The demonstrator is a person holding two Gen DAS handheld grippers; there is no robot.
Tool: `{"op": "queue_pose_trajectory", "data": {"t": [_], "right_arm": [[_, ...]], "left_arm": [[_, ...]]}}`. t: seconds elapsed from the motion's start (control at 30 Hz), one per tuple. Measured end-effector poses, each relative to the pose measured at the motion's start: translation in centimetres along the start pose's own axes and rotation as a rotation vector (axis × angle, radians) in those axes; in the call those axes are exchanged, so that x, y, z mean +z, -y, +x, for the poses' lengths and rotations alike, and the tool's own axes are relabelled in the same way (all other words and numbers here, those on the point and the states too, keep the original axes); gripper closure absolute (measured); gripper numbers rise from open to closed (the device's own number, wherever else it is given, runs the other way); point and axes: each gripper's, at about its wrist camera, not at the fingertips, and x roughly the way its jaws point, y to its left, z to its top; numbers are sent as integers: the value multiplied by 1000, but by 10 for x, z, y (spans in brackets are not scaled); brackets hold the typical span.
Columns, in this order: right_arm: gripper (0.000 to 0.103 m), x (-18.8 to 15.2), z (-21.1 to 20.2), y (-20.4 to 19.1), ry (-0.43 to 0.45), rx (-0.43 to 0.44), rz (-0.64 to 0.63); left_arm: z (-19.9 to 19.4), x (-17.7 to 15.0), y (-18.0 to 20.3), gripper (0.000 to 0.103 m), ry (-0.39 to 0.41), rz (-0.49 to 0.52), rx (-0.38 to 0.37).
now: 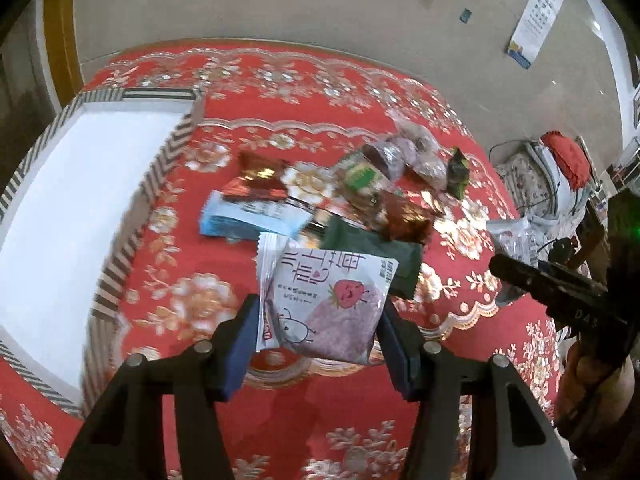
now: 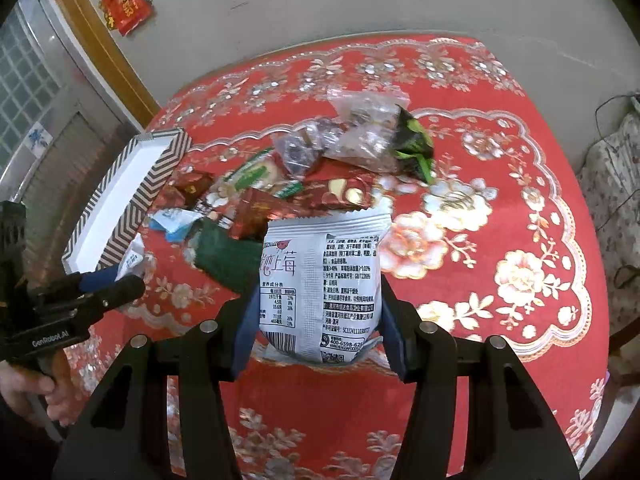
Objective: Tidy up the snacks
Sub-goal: 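Carry both bags over the white tray and open both tools to drop them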
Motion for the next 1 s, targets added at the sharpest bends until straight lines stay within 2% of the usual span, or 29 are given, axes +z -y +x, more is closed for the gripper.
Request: {"op": "queue_pose_trajectory", "data": {"t": [0.2,0.33,0.53,0.7,0.9,1.0], "right_arm": [[50,10,9,-47,-9,-15,-39],[50,22,23,-92,-17,-7,-98],[50,37,60,-174,-52,45,-219],[50,52,94,-245,-76,127,-311],[50,74,129,-299,-106,142,-369],[50,78,146,-316,-126,137,-389]], "left_arm": [[-23,14,-37,44,42,6,9],[-37,24,-71,44,68,3,42],[-44,28,-133,44,80,-35,123],[-36,16,-179,44,48,-48,201],[-31,12,-205,44,51,-54,240],[-27,12,-208,35,45,-35,270]]}}
